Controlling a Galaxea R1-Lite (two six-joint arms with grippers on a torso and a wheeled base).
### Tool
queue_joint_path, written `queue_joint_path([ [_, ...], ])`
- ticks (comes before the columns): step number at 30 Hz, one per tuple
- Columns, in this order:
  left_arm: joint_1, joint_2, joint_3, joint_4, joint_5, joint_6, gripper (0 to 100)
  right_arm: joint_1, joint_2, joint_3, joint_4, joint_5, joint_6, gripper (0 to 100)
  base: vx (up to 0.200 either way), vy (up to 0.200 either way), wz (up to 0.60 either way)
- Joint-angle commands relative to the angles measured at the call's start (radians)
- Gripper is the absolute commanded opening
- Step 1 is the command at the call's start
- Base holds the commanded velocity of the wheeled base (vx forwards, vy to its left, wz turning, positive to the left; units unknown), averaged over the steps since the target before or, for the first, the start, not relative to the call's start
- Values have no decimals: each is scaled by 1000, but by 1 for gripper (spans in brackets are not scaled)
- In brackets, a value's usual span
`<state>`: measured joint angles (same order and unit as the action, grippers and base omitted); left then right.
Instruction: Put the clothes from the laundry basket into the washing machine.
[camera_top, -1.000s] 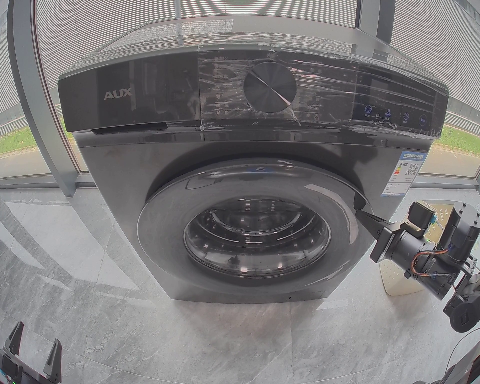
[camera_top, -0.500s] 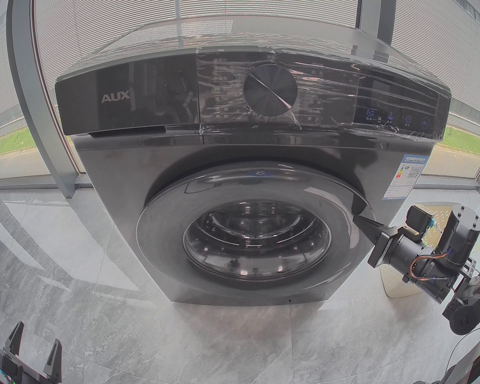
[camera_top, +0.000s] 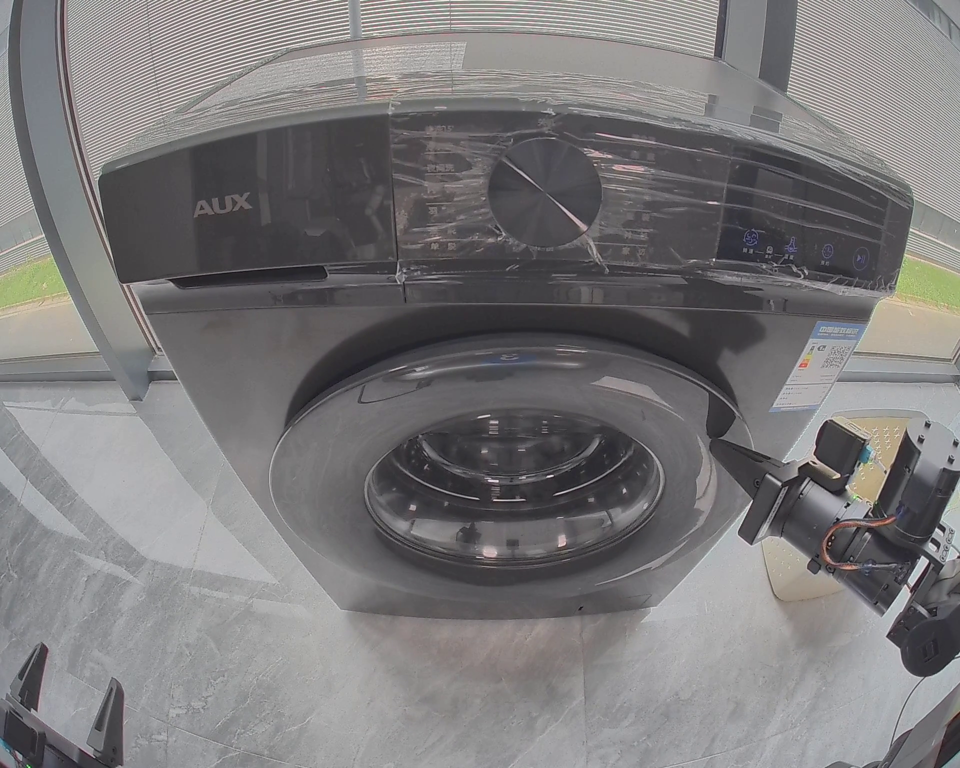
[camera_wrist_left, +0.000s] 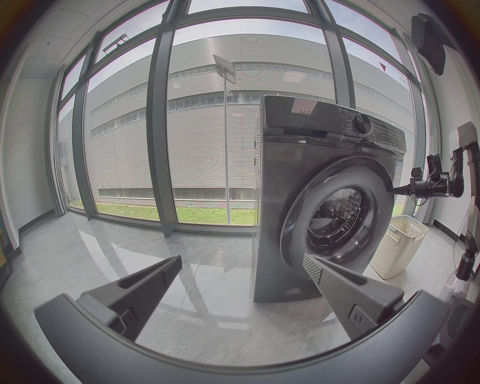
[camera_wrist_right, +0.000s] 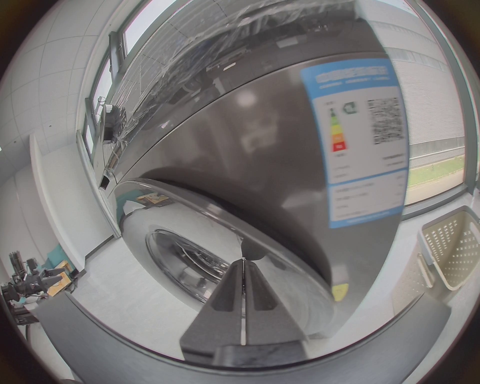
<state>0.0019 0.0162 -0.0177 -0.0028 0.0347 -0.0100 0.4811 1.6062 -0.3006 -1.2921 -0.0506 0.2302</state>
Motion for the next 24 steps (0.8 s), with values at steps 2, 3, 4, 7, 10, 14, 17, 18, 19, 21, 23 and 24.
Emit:
queue_joint_path([
  [2, 1, -15, 16, 0, 1, -7, 100, 44, -88, 124, 16, 17, -12, 0, 0, 0, 0],
  [3, 1, -15, 16, 0, 1, -7, 100, 47, -97, 133, 17, 18, -12, 0, 0, 0, 0],
  [4, 0, -15, 16, 0, 1, -8, 100, 65, -144, 181, 24, 34, -12, 0, 0, 0, 0],
  [7, 0, -15, 16, 1, 1, -8, 100, 87, -224, 252, 25, 69, -17, 0, 0, 0, 0],
  [10, 0, -15, 16, 1, -1, -4, 100, 83, -345, 301, 54, 81, -45, 0, 0, 0, 0],
  [14, 0, -15, 16, 0, -1, -4, 100, 53, -496, 301, 163, 83, -51, 0, 0, 0, 0],
  [17, 0, -15, 16, 0, -1, -5, 100, 11, -540, 301, 212, 77, -51, 100, 0, 0, 0],
  [18, 0, -15, 16, 0, -1, -5, 100, -6, -555, 301, 221, 80, -54, 100, 0, 0, 0],
  [19, 0, -15, 16, 0, -1, -5, 100, -18, -571, 301, 228, 81, -55, 100, 0, 0, 0],
  [21, 0, -15, 16, 0, -1, -4, 100, -27, -618, 301, 235, 83, -60, 100, 0, 0, 0],
  [23, 0, -15, 16, 0, -1, -4, 100, -33, -651, 301, 252, 81, -66, 100, 0, 0, 0],
  [24, 0, -15, 16, 1, -1, -4, 100, -42, -666, 301, 266, 83, -69, 100, 0, 0, 0],
])
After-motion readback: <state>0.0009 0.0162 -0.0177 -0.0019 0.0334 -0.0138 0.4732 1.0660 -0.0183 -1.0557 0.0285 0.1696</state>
